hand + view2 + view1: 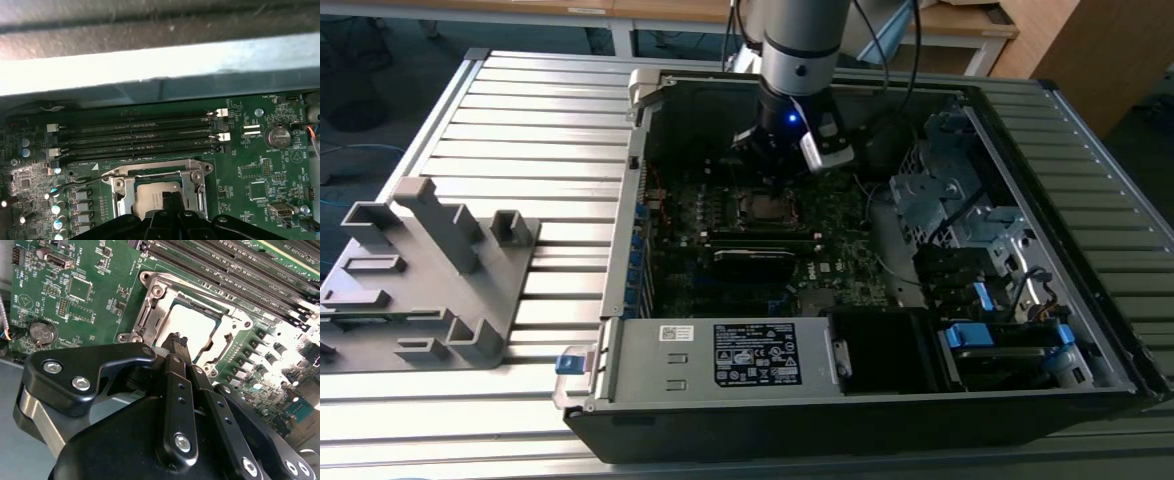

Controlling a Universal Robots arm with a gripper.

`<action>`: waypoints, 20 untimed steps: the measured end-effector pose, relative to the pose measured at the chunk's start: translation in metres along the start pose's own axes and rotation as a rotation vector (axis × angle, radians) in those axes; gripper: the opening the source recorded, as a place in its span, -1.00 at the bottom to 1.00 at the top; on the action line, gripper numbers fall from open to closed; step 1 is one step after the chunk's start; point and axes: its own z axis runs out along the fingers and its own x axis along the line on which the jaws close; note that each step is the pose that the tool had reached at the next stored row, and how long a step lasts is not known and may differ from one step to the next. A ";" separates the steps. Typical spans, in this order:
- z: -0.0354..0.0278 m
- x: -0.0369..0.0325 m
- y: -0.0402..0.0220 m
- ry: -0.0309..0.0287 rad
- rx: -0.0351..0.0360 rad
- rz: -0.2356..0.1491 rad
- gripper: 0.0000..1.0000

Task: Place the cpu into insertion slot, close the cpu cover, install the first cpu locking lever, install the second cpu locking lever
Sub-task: 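Close the cpu cover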

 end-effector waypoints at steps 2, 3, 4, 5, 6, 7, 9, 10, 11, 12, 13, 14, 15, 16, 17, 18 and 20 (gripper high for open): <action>0.0006 0.0013 -0.0005 0.0002 0.0002 0.000 -0.80; 0.0009 0.0026 -0.0007 0.0001 0.0001 0.000 -0.80; 0.0011 0.0041 -0.0012 0.0001 0.0001 0.000 -0.80; 0.0012 0.0056 -0.0017 0.0001 0.0000 0.000 -0.80; 0.0014 0.0069 -0.0025 0.0001 0.0000 0.000 -0.80; 0.0016 0.0078 -0.0035 0.0001 0.0000 0.000 -0.80; 0.0019 0.0084 -0.0059 0.0002 0.0000 0.000 -0.80; 0.0020 0.0085 -0.0073 0.0001 -0.0001 0.000 -0.80; 0.0021 0.0086 -0.0082 0.0001 0.0000 0.000 -0.80; 0.0025 0.0088 -0.0083 0.0001 -0.0001 0.000 -0.80; 0.0028 0.0093 -0.0084 0.0000 -0.0001 0.000 -0.80; 0.0031 0.0109 -0.0086 0.0001 0.0000 0.000 -0.80; 0.0036 0.0132 -0.0089 0.0000 -0.0001 0.000 -0.80; 0.0039 0.0154 -0.0091 0.0001 -0.0001 0.000 -0.80; 0.0041 0.0180 -0.0095 0.0001 0.0001 0.000 -0.80; 0.0043 0.0206 -0.0097 0.0001 0.0001 0.000 -0.80; 0.0045 0.0248 -0.0102 0.0001 0.0000 0.000 -0.80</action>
